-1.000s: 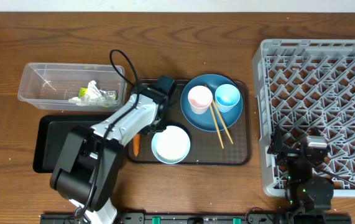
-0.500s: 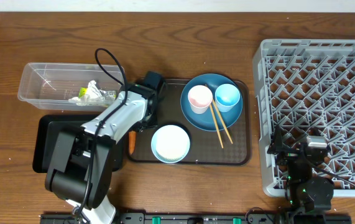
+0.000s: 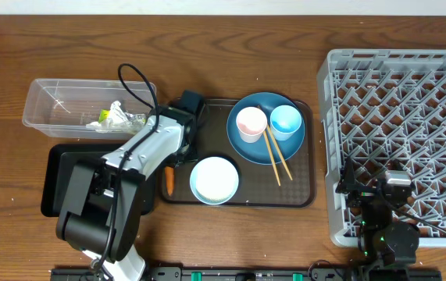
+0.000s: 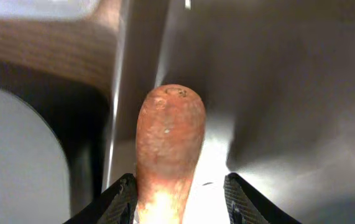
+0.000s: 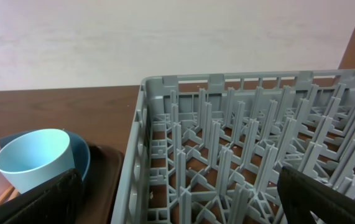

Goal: Sort waste into correct bins and load items into the dishwasher rack
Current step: 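Carry the carrot left and place it on the black tray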

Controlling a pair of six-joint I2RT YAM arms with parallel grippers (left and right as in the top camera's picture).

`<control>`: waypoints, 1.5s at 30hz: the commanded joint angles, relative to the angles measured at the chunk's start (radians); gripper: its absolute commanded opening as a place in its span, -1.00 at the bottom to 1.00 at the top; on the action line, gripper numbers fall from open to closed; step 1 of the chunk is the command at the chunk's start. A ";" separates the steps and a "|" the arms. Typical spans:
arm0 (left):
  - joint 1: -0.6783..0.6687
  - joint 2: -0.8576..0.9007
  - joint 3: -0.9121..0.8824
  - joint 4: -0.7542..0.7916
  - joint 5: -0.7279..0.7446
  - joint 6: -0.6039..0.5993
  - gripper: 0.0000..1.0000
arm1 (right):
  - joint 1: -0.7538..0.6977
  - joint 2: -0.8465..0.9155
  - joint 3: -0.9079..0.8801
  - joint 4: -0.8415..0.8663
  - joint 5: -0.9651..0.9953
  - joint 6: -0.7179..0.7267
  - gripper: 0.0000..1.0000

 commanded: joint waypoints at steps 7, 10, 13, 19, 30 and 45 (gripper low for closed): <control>-0.002 0.010 -0.038 0.016 0.037 -0.006 -0.04 | -0.002 -0.004 -0.004 -0.001 -0.001 0.006 0.98; -0.002 0.010 -0.038 0.037 0.053 -0.006 -0.12 | -0.002 -0.004 -0.004 -0.001 -0.001 0.006 0.98; -0.002 0.009 -0.038 0.059 0.071 -0.006 -0.19 | -0.002 -0.004 -0.004 -0.001 -0.001 0.006 0.98; -0.002 0.009 -0.036 0.090 0.085 -0.032 -0.46 | -0.002 -0.004 -0.004 -0.001 -0.001 0.006 0.98; -0.001 -0.079 -0.003 0.086 0.084 -0.040 -0.63 | -0.002 -0.004 -0.004 -0.001 -0.001 0.006 0.98; 0.001 -0.512 -0.002 -0.066 -0.122 -0.092 -0.78 | -0.002 -0.004 -0.004 -0.001 -0.001 0.006 0.99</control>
